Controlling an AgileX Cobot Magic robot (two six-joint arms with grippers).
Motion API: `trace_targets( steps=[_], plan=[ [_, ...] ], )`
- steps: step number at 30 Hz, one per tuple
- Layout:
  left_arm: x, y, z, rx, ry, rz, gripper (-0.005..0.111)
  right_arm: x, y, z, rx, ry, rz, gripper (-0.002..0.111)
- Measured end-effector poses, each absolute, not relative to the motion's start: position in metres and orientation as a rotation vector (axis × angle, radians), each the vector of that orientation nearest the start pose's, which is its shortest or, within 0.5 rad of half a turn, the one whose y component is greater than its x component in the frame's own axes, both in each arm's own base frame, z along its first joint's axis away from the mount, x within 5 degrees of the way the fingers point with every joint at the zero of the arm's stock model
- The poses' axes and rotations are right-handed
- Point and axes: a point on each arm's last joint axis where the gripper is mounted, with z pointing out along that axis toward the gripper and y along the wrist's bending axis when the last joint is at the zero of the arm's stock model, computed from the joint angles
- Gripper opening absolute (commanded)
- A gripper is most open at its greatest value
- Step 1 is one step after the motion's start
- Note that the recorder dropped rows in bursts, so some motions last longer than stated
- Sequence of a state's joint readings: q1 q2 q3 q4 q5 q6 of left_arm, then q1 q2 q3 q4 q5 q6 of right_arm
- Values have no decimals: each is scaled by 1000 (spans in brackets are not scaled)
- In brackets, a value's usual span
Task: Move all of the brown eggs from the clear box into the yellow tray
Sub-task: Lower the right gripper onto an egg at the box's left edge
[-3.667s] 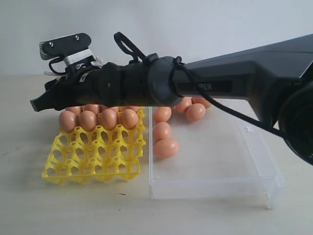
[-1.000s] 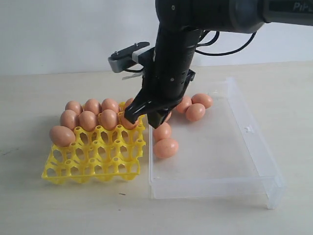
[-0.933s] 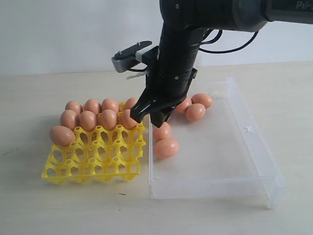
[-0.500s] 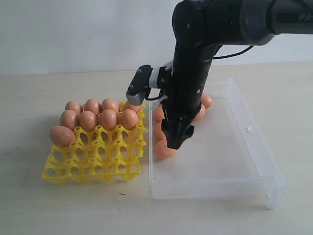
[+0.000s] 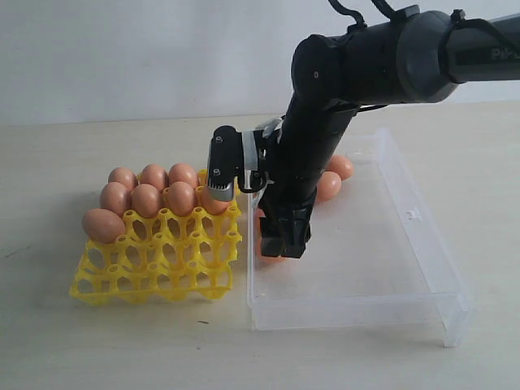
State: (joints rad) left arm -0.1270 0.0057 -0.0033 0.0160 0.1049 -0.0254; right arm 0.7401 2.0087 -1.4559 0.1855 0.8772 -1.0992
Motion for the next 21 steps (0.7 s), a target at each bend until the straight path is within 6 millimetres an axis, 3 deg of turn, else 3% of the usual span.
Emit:
trace_targets(
  steps=[13, 21],
  plan=[
    [56, -7, 204, 92, 1589, -105, 0, 296, 288, 151, -2259, 1897, 179, 67],
    [56, -7, 204, 92, 1589, -105, 0, 302, 288, 138, -2272, 1881, 130, 51]
  ],
)
